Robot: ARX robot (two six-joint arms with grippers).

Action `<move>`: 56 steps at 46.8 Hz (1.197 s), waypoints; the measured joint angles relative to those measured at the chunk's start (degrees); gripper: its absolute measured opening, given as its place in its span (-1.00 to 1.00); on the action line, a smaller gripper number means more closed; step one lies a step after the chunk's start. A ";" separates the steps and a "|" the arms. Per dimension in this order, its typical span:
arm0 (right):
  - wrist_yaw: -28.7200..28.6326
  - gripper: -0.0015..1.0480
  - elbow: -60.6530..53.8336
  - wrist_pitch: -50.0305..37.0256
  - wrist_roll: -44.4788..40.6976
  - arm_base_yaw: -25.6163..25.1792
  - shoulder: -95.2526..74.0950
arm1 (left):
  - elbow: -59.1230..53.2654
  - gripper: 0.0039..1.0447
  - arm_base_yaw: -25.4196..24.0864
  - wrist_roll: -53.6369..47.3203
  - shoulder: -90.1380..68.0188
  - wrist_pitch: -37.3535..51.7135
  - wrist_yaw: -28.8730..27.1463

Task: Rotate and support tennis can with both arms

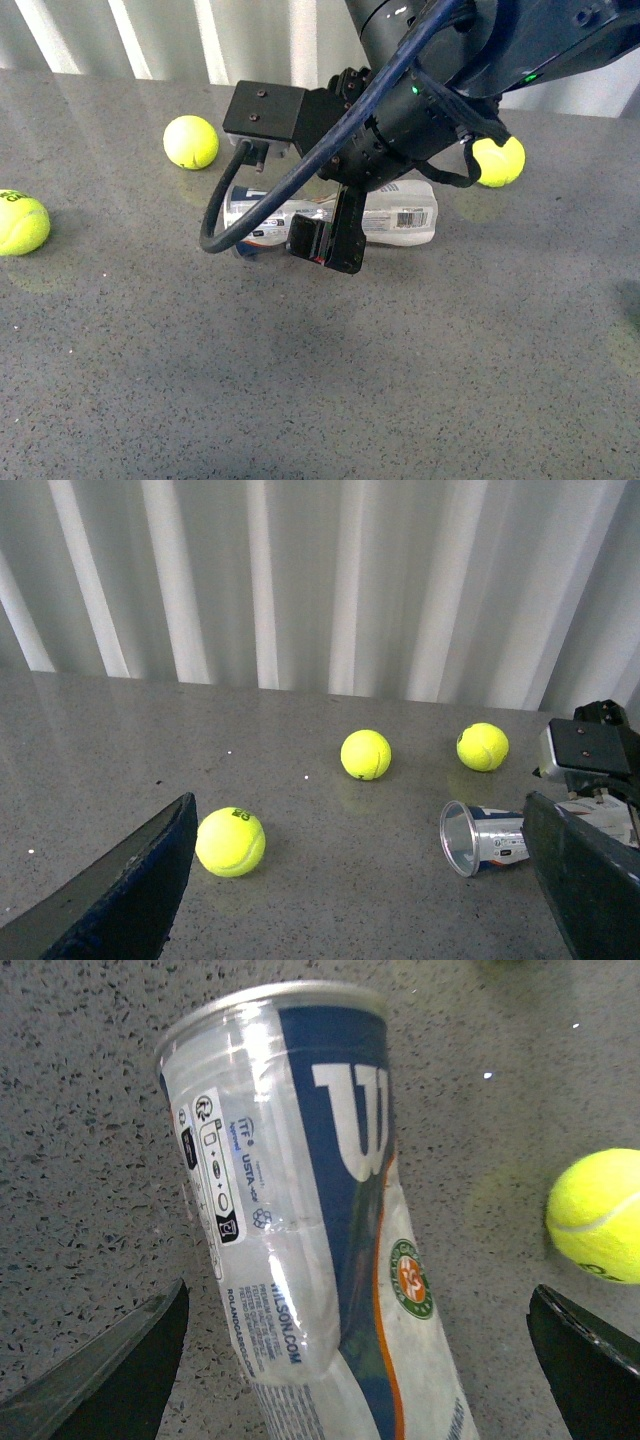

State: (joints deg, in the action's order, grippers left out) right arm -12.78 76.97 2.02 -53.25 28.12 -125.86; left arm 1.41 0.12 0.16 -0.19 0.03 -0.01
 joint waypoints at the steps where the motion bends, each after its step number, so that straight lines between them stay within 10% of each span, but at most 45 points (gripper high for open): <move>1: -0.02 0.88 -0.24 -0.07 0.07 0.00 0.37 | 0.00 0.87 0.00 0.00 0.00 0.00 0.00; 13: -0.87 0.86 -8.20 -5.99 8.92 -0.28 9.75 | 0.00 0.87 0.00 0.00 0.00 0.00 0.00; 28: 28.48 0.86 -27.63 -21.22 43.12 -8.63 31.30 | 0.00 0.87 0.00 0.00 0.00 0.00 0.00; 40: 30.40 0.85 -32.50 -22.95 54.82 -10.84 38.88 | 0.00 0.87 0.00 0.00 0.04 0.00 0.09; 47: 26.16 0.26 -47.54 -55.28 53.48 -12.96 40.22 | 0.00 0.87 0.00 0.00 0.04 0.00 -0.20; 56: 22.84 -0.55 -59.34 -58.42 53.46 -18.36 51.06 | 0.00 0.87 0.00 0.00 0.11 0.00 0.00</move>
State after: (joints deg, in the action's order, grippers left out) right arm 10.07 17.63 -56.40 0.21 9.76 -74.81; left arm 1.41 0.12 0.16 -0.08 0.03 -0.01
